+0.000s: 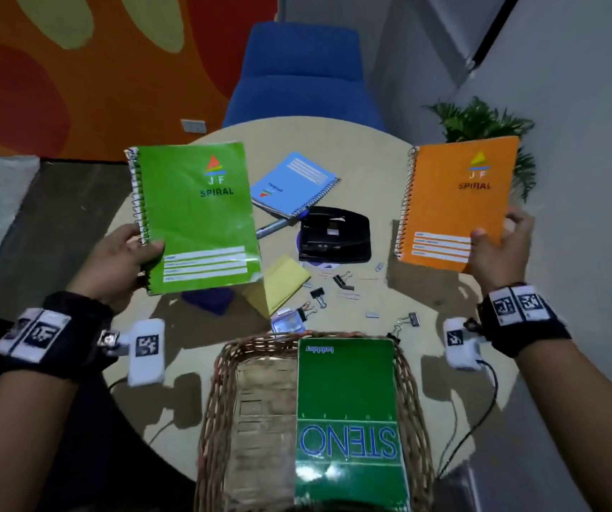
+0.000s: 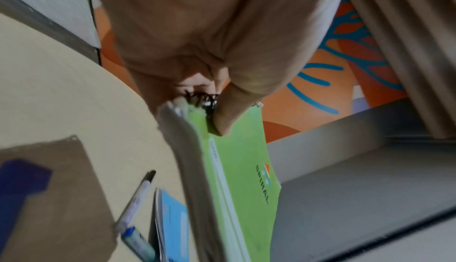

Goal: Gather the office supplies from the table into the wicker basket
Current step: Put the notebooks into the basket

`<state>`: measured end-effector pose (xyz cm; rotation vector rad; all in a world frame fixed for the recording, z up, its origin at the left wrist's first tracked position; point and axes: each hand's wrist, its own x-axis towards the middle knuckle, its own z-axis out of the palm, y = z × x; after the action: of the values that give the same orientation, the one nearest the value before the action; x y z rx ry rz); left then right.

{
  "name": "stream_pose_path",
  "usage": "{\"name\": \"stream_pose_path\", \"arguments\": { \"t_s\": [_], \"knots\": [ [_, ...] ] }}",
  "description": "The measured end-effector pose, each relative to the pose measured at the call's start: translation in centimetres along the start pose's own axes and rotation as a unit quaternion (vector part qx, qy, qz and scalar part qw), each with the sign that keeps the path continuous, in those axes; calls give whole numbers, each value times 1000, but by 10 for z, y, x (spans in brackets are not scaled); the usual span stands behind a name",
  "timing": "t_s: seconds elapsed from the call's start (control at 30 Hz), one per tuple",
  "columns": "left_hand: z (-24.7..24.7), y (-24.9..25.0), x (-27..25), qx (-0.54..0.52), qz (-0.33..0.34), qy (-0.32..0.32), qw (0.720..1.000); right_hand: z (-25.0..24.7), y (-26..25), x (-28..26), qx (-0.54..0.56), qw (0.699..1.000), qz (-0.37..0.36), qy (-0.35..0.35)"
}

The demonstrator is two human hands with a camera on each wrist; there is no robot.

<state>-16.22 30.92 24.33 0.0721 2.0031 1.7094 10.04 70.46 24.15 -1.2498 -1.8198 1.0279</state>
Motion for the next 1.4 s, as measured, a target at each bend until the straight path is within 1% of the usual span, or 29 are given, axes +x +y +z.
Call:
{"name": "stream_pose_path", "arguments": {
  "t_s": [0.07, 0.13, 0.2, 0.27, 0.33, 0.4, 0.5, 0.6, 0.63, 0.7, 0.77, 0.8, 0.87, 0.93, 1.03, 1.07, 1.1, 1.13, 1.17, 1.2, 1.23, 1.27, 1.33, 1.37, 1.4],
  "knots": [
    [4, -6, -25, -21, 8, -47, 999, -25, 3, -41, 37, 999, 4, -33],
    [13, -13, -48, -31, 5, -86, 996, -45, 9, -89, 55, 992, 52, -105],
    [24, -21, -66, -42, -5, -110, 993, -55, 21, -140, 72, 973, 119, -186],
    [37, -28, -81, -45, -13, -130, 990, -61, 31, -185, 66, 952, 161, -250],
    [51, -35, -95, -33, -14, -158, 987, -60, 46, -217, 44, 935, 192, -295],
    [64, -44, -110, -12, -39, -194, 980, -57, 59, -237, 15, 920, 216, -326],
    [78, -62, -129, 41, -66, -262, 962, -53, 70, -248, -81, 915, 197, -341],
    [83, -79, -141, 90, -90, -296, 947, -54, 64, -247, -210, 905, 135, -343],
    [85, -85, -145, 103, -95, -303, 943, -55, 61, -247, -254, 895, 113, -349],
    [89, -98, -152, 125, -99, -314, 936, -56, 54, -250, -337, 864, 71, -367],
    [96, -105, -159, 133, -104, -326, 930, -59, 52, -252, -392, 837, 43, -379],
    [100, -107, -161, 133, -114, -340, 924, -61, 50, -251, -405, 830, 34, -382],
    [109, -113, -160, 126, -150, -368, 909, -65, 46, -246, -418, 825, 20, -380],
    [116, -119, -155, 149, -169, -398, 889, -69, 44, -237, -432, 819, 13, -378],
    [125, -131, -151, 225, -156, -416, 867, -70, 47, -226, -436, 818, 10, -376],
    [128, -135, -151, 254, -138, -414, 863, -69, 47, -224, -429, 820, 5, -378],
    [131, -137, -151, 306, -104, -408, 854, -67, 47, -222, -426, 819, 1, -384],
    [133, -137, -152, 377, -59, -397, 835, -65, 47, -220, -426, 817, -7, -389],
    [135, -136, -153, 454, -24, -379, 806, -63, 45, -219, -428, 812, -11, -396],
    [137, -131, -155, 526, 2, -358, 771, -60, 43, -217, -430, 809, -14, -401],
    [140, -127, -156, 581, 9, -346, 737, -58, 39, -216, -434, 804, -12, -406],
    [142, -120, -157, 614, 10, -342, 711, -54, 36, -214, -438, 799, -16, -410],
    [146, -104, -157, 641, -2, -352, 682, -48, 27, -208, -450, 786, -28, -422],
    [146, -101, -158, 646, -5, -358, 674, -44, 20, -201, -452, 782, -37, -428],
    [144, -98, -158, 642, -6, -363, 676, -39, 12, -191, -444, 784, -56, -431]
  ]
}}
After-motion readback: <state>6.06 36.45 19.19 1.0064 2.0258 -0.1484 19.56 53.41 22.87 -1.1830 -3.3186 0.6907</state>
